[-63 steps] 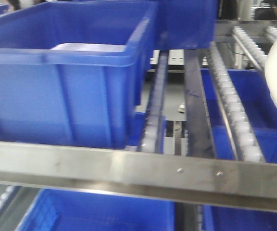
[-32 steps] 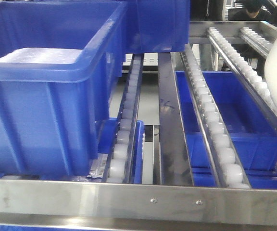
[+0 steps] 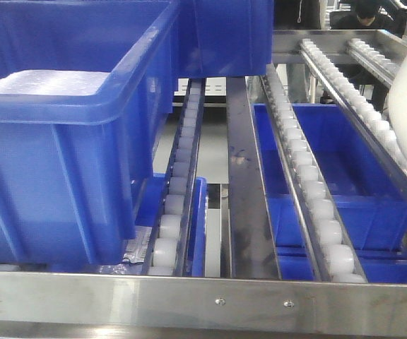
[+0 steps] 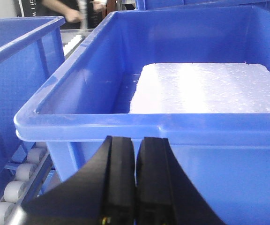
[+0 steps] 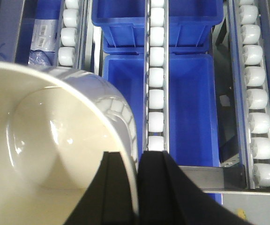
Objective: Move white bin to right shelf second layer
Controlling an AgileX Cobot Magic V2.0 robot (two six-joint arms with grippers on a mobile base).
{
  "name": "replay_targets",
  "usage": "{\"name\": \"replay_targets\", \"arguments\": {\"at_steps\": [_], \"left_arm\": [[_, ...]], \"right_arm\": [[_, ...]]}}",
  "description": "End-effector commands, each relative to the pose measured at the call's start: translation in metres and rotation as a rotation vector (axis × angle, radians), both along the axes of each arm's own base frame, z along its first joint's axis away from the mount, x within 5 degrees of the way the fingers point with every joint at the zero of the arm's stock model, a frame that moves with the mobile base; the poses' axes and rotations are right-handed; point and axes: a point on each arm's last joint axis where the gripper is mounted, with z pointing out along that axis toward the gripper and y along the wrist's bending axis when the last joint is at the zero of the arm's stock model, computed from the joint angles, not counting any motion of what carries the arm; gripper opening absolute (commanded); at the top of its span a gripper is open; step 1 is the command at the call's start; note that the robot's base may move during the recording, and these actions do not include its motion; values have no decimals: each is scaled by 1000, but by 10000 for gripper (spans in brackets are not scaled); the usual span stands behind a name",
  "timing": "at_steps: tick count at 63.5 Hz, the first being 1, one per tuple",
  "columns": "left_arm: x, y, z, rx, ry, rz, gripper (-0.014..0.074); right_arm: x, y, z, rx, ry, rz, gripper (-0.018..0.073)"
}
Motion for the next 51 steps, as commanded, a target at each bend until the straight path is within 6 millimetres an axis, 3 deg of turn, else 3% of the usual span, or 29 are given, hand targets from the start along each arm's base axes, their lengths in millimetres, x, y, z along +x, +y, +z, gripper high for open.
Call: {"name": "replay_targets", "arguments": {"at_steps": [1, 51], "left_arm": [[0, 0, -4, -11, -60, 1, 85], [0, 0, -4, -11, -60, 1, 85]], "right_arm": [[4, -1, 16, 3, -114, -11, 48], [4, -1, 17, 4, -121, -11, 48]]}}
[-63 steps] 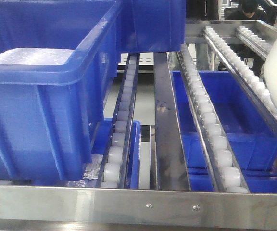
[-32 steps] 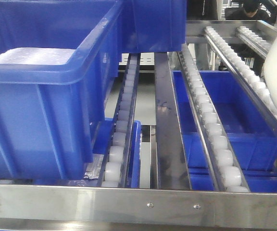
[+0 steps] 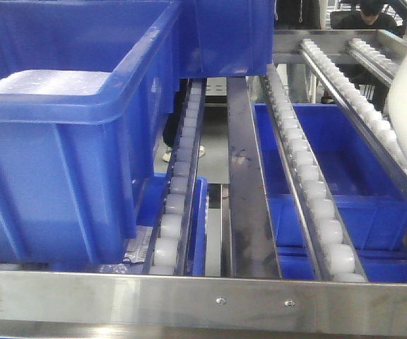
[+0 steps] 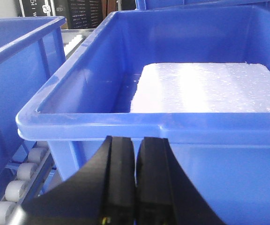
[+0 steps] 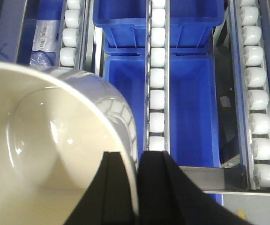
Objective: Move white bin to right shelf second layer
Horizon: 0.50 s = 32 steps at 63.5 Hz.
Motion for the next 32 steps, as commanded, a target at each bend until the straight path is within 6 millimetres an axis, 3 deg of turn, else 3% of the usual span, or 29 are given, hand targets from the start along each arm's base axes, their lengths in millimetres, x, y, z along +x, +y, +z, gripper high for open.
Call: {"name": "replay_targets", "arguments": {"at_steps": [1, 14, 32], "left_arm": [[0, 0, -4, -11, -60, 1, 85], [0, 0, -4, -11, -60, 1, 85], [0, 0, -4, -11, -60, 1, 85]], "right_arm": [[4, -1, 17, 4, -122, -11, 48], [17, -1, 8, 2, -57, -11, 48], [88, -1, -24, -21, 105, -11, 48]]}}
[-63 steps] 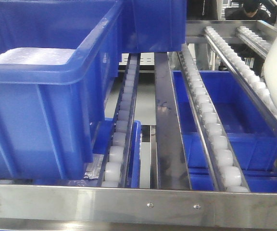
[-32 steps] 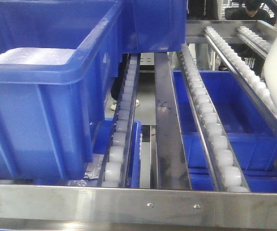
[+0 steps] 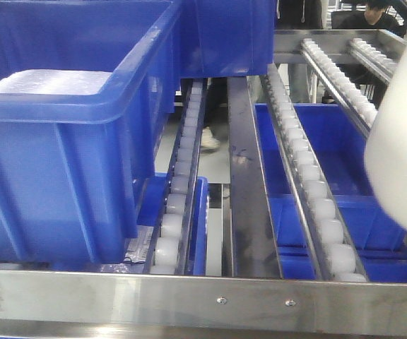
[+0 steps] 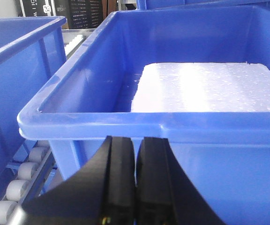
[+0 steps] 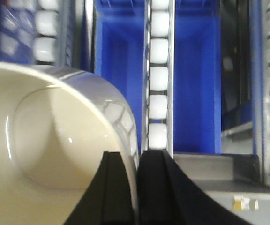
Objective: Move white bin to right shelf second layer
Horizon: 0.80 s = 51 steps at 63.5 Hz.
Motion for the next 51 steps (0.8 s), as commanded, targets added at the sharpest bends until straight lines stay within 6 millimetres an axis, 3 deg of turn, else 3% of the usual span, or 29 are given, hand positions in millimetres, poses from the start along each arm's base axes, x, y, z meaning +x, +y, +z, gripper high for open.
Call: {"name": "replay_targets", "arguments": {"at_steps": [1, 6, 15, 51], "left_arm": [[0, 0, -4, -11, -60, 1, 85], [0, 0, -4, -11, -60, 1, 85], [0, 0, -4, -11, -60, 1, 85], [0, 0, -4, -11, -60, 1, 85]], "right_arm": [[28, -3, 10, -16, -92, -7, 48], [45, -9, -2, -22, -28, -25, 48], [59, -19, -12, -25, -10, -64, 48], [59, -17, -31, -47, -4, 12, 48]]}}
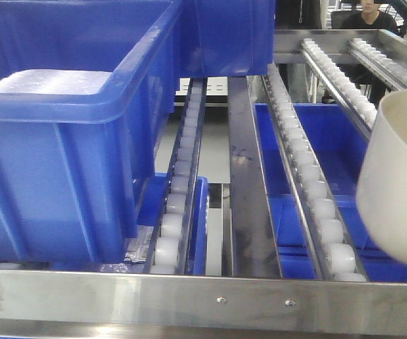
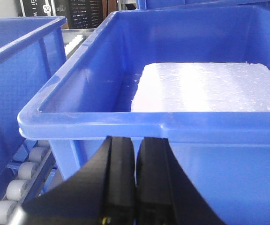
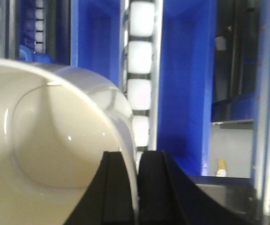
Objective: Move white bin to right shelf second layer
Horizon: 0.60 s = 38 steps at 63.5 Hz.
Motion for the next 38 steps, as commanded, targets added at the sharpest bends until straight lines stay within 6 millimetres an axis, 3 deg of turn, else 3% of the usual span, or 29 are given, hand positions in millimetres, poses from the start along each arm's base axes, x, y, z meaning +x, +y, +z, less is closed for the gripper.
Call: {"name": "replay_targets", "arguments": {"at_steps": [1, 18, 38], "left_arm": [[0, 0, -4, -11, -60, 1, 85], [0, 0, -4, -11, -60, 1, 85], [0, 0, -4, -11, -60, 1, 85]], "right_arm": [[4, -1, 11, 7, -105, -5, 48], [3, -1, 7, 9, -107, -7, 56], [8, 0, -1, 20, -81, -12, 165]]}}
